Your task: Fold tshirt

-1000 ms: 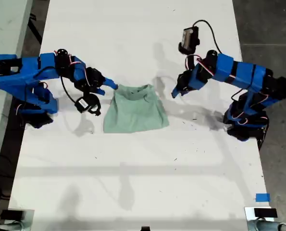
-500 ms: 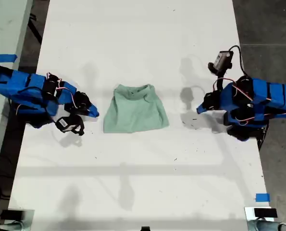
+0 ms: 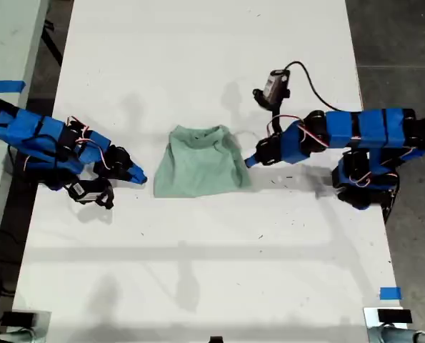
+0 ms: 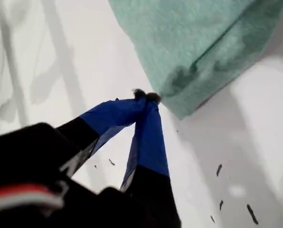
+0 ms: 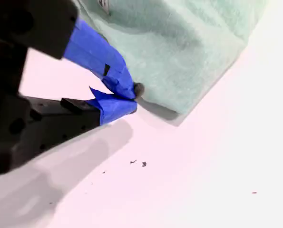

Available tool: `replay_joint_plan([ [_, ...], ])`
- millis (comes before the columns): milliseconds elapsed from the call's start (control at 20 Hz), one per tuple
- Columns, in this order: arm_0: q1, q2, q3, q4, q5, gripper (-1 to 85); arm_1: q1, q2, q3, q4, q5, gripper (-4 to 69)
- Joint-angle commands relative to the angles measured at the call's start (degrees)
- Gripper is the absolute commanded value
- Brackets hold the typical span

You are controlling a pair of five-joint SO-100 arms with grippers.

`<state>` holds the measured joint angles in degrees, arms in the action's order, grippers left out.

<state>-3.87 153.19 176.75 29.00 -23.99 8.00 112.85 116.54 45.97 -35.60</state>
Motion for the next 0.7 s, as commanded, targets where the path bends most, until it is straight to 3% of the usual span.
replay_joint_plan([
  [0, -0.09, 18.19, 5.27, 3.87, -0.7, 0.1, -1.41, -14.5, -19.6, -2.29, -4.31, -1.1],
  [150, -4.57, 44.47, 5.45, 28.39, 1.58, 0.1, -1.32, -27.69, -32.43, -1.05, -7.38, -1.1],
  [200, -8.61, 52.38, 5.98, 32.17, 6.68, 0.1, -1.05, -31.11, -35.33, -0.97, -8.0, -1.1],
  [450, -10.99, 52.82, 5.89, 32.52, 7.73, 1.1, 5.8, -41.92, -44.03, -0.26, -11.78, -1.1],
  [650, -10.02, 52.91, 5.71, 32.7, 7.73, 15.1, 17.14, -48.16, -49.48, -1.76, -15.73, -1.2],
])
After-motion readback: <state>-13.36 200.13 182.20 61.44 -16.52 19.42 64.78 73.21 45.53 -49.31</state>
